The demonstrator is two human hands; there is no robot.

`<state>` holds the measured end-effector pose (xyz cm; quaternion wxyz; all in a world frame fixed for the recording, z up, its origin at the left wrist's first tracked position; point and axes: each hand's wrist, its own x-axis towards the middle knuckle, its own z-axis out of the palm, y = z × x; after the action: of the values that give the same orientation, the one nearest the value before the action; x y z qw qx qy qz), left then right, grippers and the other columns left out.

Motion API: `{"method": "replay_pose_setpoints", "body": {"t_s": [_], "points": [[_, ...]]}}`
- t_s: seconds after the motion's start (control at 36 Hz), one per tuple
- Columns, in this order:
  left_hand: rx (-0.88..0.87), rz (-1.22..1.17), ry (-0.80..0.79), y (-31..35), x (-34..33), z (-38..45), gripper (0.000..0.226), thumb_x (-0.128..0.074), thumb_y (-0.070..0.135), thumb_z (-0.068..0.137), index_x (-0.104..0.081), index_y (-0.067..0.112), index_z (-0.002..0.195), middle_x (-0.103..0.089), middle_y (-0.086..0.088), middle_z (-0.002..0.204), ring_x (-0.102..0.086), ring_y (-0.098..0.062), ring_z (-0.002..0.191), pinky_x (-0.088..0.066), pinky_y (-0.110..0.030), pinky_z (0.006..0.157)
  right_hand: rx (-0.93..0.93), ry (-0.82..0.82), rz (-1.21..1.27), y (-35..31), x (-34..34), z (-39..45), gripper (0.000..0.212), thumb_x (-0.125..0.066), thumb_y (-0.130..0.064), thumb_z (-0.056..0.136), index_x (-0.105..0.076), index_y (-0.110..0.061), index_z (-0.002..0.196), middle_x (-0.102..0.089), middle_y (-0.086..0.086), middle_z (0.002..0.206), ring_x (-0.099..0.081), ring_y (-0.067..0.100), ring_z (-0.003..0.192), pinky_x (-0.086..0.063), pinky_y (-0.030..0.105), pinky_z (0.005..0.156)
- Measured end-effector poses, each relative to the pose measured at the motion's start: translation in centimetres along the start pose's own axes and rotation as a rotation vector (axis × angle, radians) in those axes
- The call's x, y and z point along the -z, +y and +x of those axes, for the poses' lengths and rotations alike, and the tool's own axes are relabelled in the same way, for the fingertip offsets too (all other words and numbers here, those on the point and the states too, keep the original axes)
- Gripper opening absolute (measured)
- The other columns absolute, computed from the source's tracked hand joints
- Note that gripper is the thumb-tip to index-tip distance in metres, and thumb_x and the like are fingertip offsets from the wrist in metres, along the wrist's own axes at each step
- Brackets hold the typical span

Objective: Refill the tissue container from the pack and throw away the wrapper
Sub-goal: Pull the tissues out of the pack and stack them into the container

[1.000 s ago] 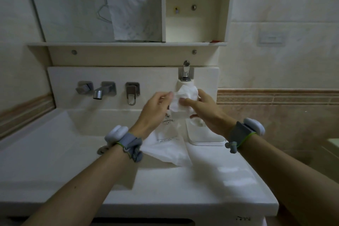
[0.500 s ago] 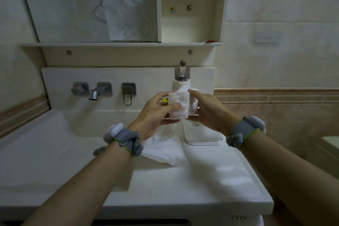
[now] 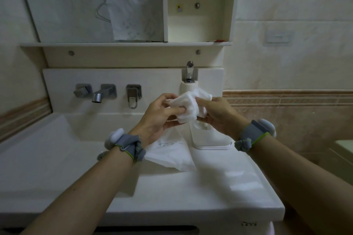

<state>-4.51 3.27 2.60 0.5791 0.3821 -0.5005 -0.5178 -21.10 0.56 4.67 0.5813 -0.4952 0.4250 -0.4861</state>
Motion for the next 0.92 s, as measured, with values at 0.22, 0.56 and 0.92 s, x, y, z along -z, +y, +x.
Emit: {"method": "replay_pose_setpoints", "body": {"t_s": [0.22, 0.56, 0.92], "points": [[0.038, -0.232, -0.075, 0.0, 0.5, -0.2, 0.044, -0.064, -0.008, 0.083, -0.052, 0.010, 0.121, -0.057, -0.020, 0.123, -0.059, -0.046, 0.113, -0.055, -0.055, 0.085, 0.089, 0.099, 0.028, 0.3, 0.1, 0.4, 0.033, -0.059, -0.013, 0.096, -0.055, 0.005, 0.123, -0.062, 0.019, 0.116, -0.065, 0.028, 0.092, -0.061, 0.030, 0.060], [0.018, -0.217, -0.021, 0.4, 0.5, -0.5, 0.047, -0.066, -0.001, 0.084, -0.057, 0.015, 0.127, -0.061, -0.010, 0.124, -0.064, -0.036, 0.104, -0.057, -0.044, 0.076, 0.220, 0.119, -0.183, 0.7, 0.4, 0.8, 0.044, -0.069, -0.012, 0.088, -0.050, -0.004, 0.127, -0.060, 0.011, 0.113, -0.065, 0.027, 0.097, -0.061, 0.036, 0.072], [-0.025, -0.515, 0.071, 1.5, 0.8, -0.1, 0.035, -0.067, 0.006, 0.070, -0.061, 0.011, 0.104, -0.065, -0.008, 0.097, -0.068, -0.024, 0.063, -0.050, -0.024, 0.055, 0.341, 0.298, -0.649, 1.4, 0.8, 1.3, 0.041, -0.068, -0.024, 0.082, -0.052, -0.009, 0.116, -0.063, 0.011, 0.107, -0.068, 0.031, 0.084, -0.060, 0.047, 0.071]]}}
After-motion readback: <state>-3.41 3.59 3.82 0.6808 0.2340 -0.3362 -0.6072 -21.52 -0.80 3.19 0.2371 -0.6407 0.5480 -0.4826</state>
